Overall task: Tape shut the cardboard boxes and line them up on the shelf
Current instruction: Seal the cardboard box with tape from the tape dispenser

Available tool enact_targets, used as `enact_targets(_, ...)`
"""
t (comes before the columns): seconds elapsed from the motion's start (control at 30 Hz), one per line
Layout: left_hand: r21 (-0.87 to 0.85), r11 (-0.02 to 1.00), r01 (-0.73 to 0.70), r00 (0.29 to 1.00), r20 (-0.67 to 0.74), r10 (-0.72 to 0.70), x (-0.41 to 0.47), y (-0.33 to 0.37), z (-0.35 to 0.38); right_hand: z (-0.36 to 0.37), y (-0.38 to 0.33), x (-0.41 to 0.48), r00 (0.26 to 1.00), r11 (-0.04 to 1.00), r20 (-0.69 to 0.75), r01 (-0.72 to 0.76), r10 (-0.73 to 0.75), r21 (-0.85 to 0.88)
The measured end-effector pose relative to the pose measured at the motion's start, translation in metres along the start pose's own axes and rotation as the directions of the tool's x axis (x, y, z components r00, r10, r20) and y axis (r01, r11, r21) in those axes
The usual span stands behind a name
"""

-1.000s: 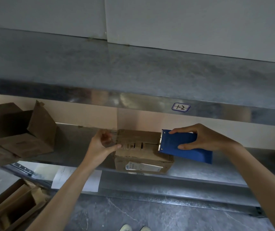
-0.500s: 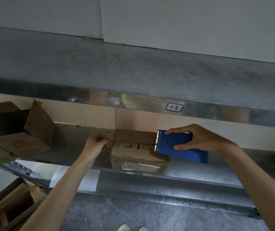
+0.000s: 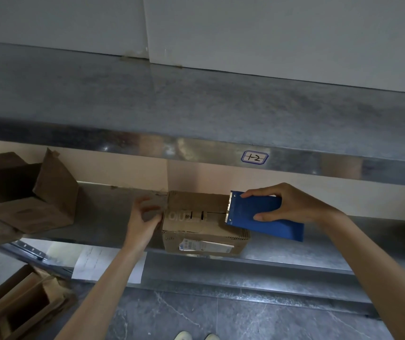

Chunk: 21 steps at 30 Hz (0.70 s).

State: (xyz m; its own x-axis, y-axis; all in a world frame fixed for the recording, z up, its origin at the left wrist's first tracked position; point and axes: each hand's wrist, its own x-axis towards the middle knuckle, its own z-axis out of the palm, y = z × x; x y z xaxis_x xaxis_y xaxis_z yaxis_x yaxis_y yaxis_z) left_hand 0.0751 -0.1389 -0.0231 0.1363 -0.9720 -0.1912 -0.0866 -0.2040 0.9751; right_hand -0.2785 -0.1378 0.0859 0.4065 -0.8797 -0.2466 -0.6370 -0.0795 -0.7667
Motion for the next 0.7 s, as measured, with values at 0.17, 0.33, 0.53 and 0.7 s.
enact_targets(0.17, 0.044, 0.999, -0.029, 0.997, -0.068, 0.032, -0.006, -0.013, 0.002, 0.001, 0.000, 0.000, 1.000, 1.000, -0.003, -0.011, 0.011, 0.007)
enact_targets(0.33, 0.028, 0.994, -0.107, 0.985, -0.130, 0.110, 0.000, -0.005, 0.005, 0.001, -0.001, -0.001, 1.000, 1.000, -0.007, -0.015, 0.015, 0.005)
enact_targets(0.53, 0.132, 0.988, -0.078, 0.984, -0.152, 0.097, 0.001, -0.010, 0.006, 0.001, -0.001, -0.002, 1.000, 1.000, -0.005, -0.017, 0.017, -0.013)
enact_targets(0.7, 0.110, 0.984, -0.139, 0.968, -0.194, 0.158, 0.006, 0.001, 0.012, 0.001, -0.003, -0.002, 1.000, 1.000, -0.001, -0.010, 0.009, -0.024)
